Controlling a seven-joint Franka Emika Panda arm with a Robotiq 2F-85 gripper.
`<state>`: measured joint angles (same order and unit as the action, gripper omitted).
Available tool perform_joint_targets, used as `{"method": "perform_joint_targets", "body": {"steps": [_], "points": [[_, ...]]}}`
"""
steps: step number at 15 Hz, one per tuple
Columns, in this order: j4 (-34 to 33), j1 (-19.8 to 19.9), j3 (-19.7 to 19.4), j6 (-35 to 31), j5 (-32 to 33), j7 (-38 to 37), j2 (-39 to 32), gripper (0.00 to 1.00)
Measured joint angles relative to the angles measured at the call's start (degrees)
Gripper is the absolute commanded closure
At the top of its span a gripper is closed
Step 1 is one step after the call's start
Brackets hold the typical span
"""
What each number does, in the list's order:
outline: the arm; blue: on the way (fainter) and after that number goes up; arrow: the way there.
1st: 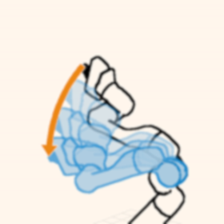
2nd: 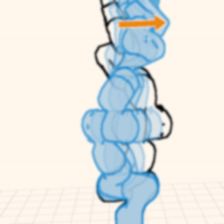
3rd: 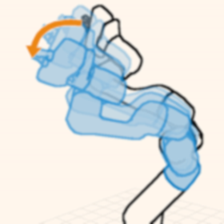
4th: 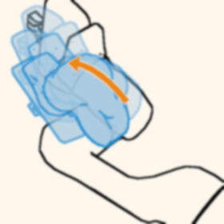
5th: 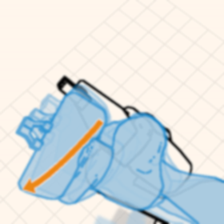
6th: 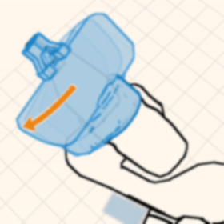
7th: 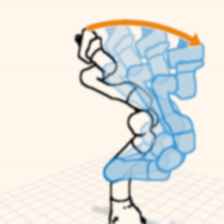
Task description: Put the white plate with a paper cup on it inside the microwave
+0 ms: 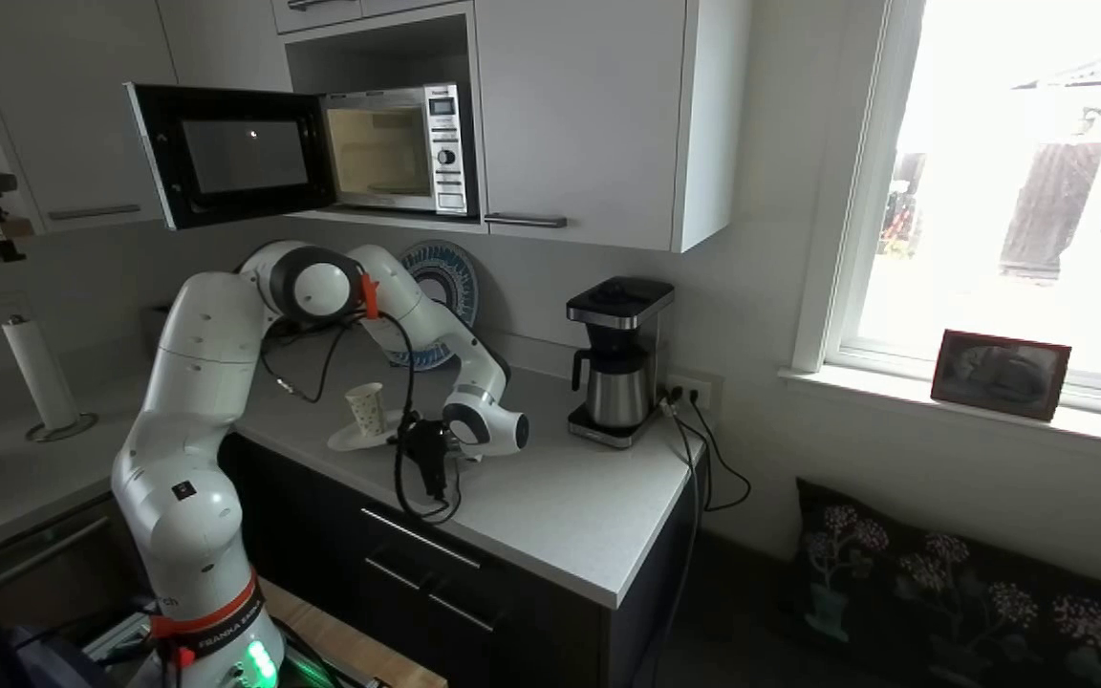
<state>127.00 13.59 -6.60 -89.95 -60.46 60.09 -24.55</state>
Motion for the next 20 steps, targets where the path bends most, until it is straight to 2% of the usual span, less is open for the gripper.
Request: {"method": "perform_joint_targets", "body": {"steps": [20], "points": [[-0.8, 1.4, -0.8, 5.7, -1.6, 2.7, -0.8, 1.00]]}}
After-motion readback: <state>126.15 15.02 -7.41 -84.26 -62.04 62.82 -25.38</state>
